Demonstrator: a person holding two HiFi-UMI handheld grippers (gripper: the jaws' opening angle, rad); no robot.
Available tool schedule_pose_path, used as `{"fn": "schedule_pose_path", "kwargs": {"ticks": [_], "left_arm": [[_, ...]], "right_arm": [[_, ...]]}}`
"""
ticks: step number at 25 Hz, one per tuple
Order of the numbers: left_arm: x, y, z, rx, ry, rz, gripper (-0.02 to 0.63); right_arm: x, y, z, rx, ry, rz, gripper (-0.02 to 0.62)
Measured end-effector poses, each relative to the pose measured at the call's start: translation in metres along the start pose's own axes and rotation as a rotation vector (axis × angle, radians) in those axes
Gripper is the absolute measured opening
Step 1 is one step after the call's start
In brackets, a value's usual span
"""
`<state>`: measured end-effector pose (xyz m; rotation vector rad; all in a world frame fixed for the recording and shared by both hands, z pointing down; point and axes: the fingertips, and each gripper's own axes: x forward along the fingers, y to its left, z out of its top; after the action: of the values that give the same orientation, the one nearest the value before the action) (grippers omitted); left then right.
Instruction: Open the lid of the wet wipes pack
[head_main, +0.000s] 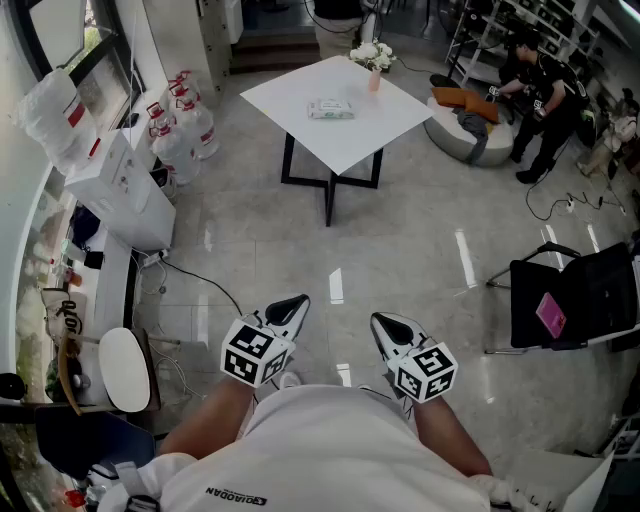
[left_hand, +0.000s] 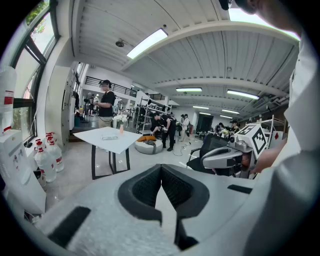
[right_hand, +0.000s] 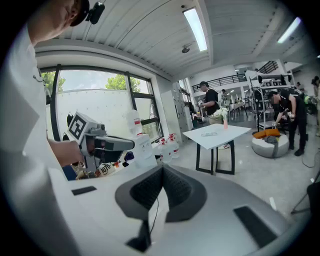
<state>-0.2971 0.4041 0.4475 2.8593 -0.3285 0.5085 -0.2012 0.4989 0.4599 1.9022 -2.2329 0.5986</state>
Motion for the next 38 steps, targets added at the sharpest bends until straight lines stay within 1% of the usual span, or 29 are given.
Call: {"fn": "schedule_pose_path", "kwargs": {"ticks": [4,10,17,19,24,27,31,34,38], "left_arm": [[-0.010,0.007,0.002,-0.020,-0.008,-0.011,0.008],[-0.023,0.025,0.001,-0.004,-0.003,-0.022,0.008],[-0.039,0.045,-0.013,0.008,0.027,-0.052,0.008],[-0.043,0.048,-0.014,0.008,0.026,-0.063,0.008],[-0.048,0.057,-0.023,-0.004,0.032,-0.070,0.008],[-0.046,0.063,-0.026,-0.016,0.034,-0.068,0.008],[-0.033,0.070,-0.027,-0.025,0.039,-0.062,0.009],[-0.016,0.073,-0.024,-0.027,0.042,-0.062,0.008],[0.014,0.088,-0.014,-0.033,0.053,-0.044,0.008]], "right_arm": [[0.008,0.013,0.004,0.003,0.000,0.003,0.005],[0.024,0.030,0.009,0.010,-0.008,-0.014,0.005],[0.044,0.050,0.009,0.085,-0.038,-0.034,0.006],[0.048,0.057,0.009,0.099,-0.035,-0.034,0.006],[0.061,0.070,0.000,0.092,0.003,-0.024,0.006],[0.068,0.066,0.002,0.091,0.007,-0.024,0.006],[0.078,0.051,0.007,0.093,0.008,-0.029,0.006],[0.088,0.032,0.008,0.107,0.010,-0.026,0.006],[0.112,-0.001,0.024,0.109,0.006,-0.005,0.006]]}}
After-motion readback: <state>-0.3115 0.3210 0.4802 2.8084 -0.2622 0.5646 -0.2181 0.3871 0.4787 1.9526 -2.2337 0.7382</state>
